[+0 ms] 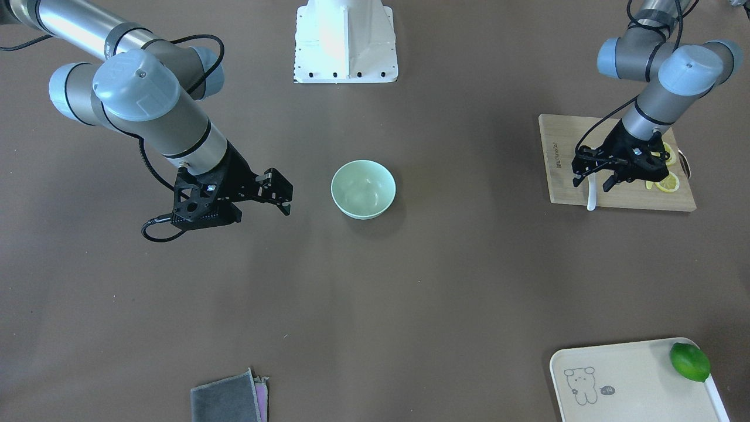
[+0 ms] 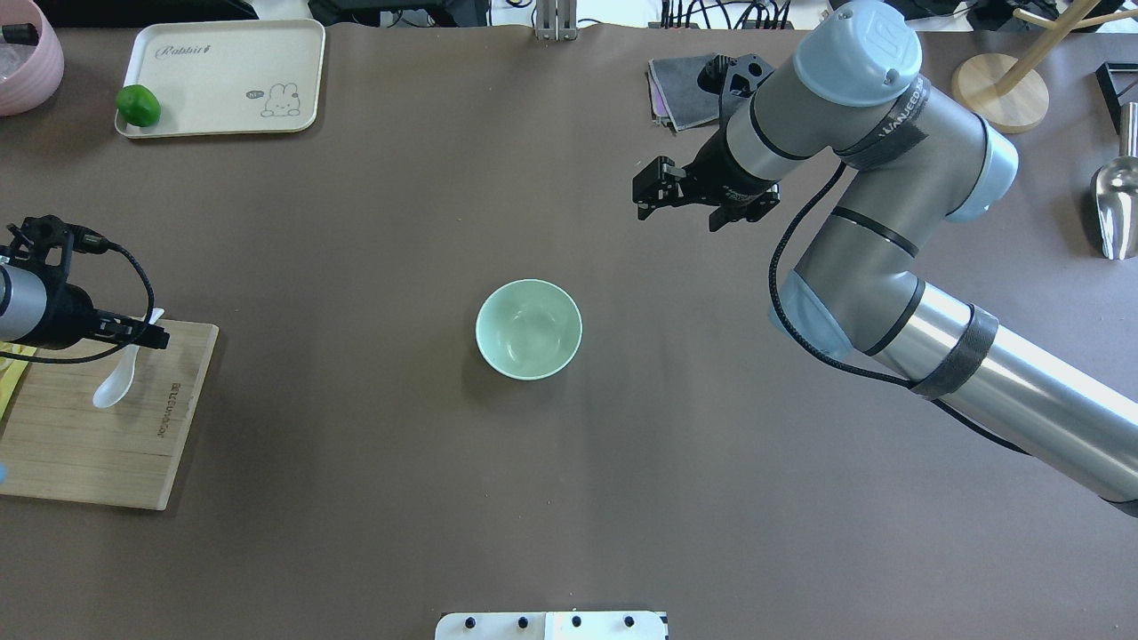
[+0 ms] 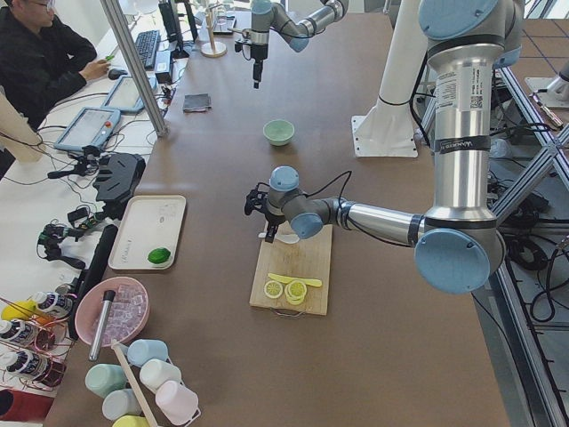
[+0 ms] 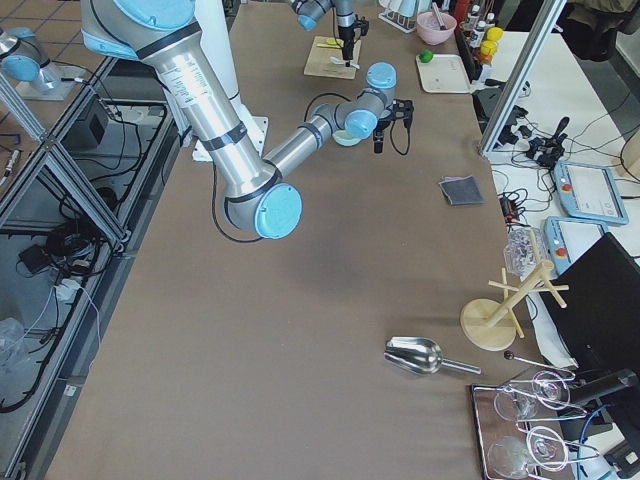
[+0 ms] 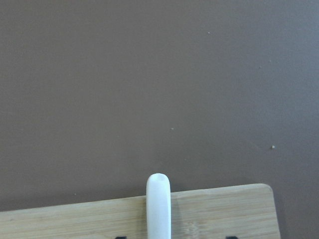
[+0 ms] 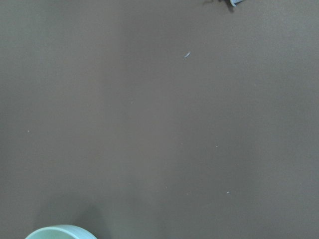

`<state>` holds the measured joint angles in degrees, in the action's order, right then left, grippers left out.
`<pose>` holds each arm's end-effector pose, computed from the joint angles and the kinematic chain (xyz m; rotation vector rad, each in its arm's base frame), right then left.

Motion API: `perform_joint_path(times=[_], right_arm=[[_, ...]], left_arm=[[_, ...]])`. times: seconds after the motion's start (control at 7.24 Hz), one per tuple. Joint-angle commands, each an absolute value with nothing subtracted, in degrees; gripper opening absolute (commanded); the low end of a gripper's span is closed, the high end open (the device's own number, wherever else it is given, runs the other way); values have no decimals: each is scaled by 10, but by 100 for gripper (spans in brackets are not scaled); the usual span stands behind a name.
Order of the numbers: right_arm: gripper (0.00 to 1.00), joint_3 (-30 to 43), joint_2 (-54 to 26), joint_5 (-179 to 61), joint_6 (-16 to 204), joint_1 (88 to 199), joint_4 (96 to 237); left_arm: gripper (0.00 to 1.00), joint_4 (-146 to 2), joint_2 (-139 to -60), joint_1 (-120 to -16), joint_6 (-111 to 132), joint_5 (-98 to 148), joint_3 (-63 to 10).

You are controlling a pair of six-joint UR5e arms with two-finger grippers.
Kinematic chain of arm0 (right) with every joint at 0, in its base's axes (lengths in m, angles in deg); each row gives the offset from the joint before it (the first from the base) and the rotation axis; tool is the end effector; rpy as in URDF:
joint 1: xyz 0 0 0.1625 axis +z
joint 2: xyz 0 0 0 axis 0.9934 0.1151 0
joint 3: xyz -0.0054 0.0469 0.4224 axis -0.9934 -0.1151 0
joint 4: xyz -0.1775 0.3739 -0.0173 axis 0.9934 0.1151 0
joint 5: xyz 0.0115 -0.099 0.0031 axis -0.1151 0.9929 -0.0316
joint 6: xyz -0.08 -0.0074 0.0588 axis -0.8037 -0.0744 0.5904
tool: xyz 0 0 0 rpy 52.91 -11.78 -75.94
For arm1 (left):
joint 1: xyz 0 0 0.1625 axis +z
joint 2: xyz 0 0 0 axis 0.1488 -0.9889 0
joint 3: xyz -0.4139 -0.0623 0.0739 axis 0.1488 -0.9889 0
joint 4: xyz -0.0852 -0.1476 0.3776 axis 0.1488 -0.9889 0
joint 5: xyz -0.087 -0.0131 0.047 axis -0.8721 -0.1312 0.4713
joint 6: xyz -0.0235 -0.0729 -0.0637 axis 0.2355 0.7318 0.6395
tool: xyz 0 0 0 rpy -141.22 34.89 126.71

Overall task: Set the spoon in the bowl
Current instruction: 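Close the left gripper on the white spoon handle on the board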

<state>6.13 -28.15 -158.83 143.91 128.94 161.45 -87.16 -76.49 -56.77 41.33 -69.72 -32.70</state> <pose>-0.4202 -0.5419 0.2449 0.0941 -1.0578 0.0737 0.2662 -0.4319 0.5568 0.2525 0.8393 0.1177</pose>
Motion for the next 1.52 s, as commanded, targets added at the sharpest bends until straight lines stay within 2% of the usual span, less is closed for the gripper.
perform_joint_path(times=[0.0,0.14,0.69,0.83,0.97,1.24,1.38], right_arm=[[100,61,-283,-1588,1441,1289,1615],[100,61,-283,-1588,1441,1289,1615],[100,61,-283,-1587,1445,1289,1615],[100,63,-283,-1587,1446,1289,1615],[100,63,-283,-1587,1446,1289,1615],[100,63,-283,-1587,1447,1289,1615],[100,64,-283,-1587,1447,1289,1615]], left_arm=[[66,-871,-765,-565,413,-698,-327],[59,-871,-765,-565,412,-697,-327],[58,-871,-761,-565,410,-697,-322],[56,-871,-761,-565,411,-699,-323],[47,-871,-761,-565,411,-702,-325],[13,-871,-760,-565,414,-703,-325],[11,-871,-760,-565,414,-703,-323]])
